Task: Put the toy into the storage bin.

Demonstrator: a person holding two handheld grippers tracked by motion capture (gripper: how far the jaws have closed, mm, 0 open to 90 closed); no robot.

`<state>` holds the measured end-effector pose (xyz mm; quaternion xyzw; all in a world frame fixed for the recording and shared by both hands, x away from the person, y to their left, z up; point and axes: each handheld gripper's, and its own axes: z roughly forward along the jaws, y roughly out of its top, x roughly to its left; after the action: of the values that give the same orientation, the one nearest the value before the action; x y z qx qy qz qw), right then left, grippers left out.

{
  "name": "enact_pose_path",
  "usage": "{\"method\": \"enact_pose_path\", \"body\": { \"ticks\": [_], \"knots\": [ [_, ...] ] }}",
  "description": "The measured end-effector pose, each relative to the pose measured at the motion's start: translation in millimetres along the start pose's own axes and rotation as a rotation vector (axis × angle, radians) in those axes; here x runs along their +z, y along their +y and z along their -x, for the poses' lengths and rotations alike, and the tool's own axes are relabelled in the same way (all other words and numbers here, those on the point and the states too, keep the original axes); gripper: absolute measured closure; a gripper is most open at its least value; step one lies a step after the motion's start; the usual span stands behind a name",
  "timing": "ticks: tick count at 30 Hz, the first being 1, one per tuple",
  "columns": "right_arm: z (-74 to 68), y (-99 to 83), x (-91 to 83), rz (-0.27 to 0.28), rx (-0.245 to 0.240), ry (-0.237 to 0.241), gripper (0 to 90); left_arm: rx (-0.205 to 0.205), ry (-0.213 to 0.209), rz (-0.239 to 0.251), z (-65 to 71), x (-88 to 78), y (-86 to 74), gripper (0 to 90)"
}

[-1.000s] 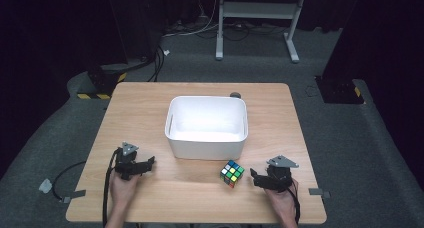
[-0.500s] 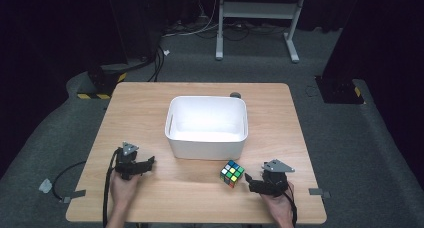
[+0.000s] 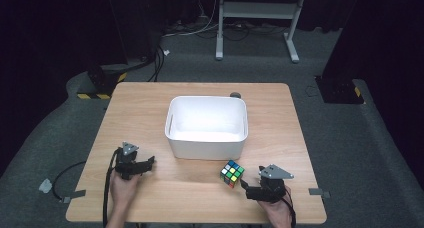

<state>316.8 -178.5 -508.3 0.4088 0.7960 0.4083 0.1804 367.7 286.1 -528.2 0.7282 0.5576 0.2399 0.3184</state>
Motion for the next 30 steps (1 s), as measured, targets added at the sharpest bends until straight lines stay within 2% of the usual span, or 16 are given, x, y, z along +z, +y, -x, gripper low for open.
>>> {"method": "enact_pose_path", "body": {
  "ticks": [19,30],
  "knots": [
    [-19.9,11.5,4.0,0.02,-0.048,0.093,9.6,-0.001,0.001,0.0,0.0,0.1,0.1,16.3],
    [-26.6,26.4,14.7,0.036,-0.074,0.115,9.5,0.001,0.001,-0.001,-0.1,0.0,0.1,16.3]
  ]
}}
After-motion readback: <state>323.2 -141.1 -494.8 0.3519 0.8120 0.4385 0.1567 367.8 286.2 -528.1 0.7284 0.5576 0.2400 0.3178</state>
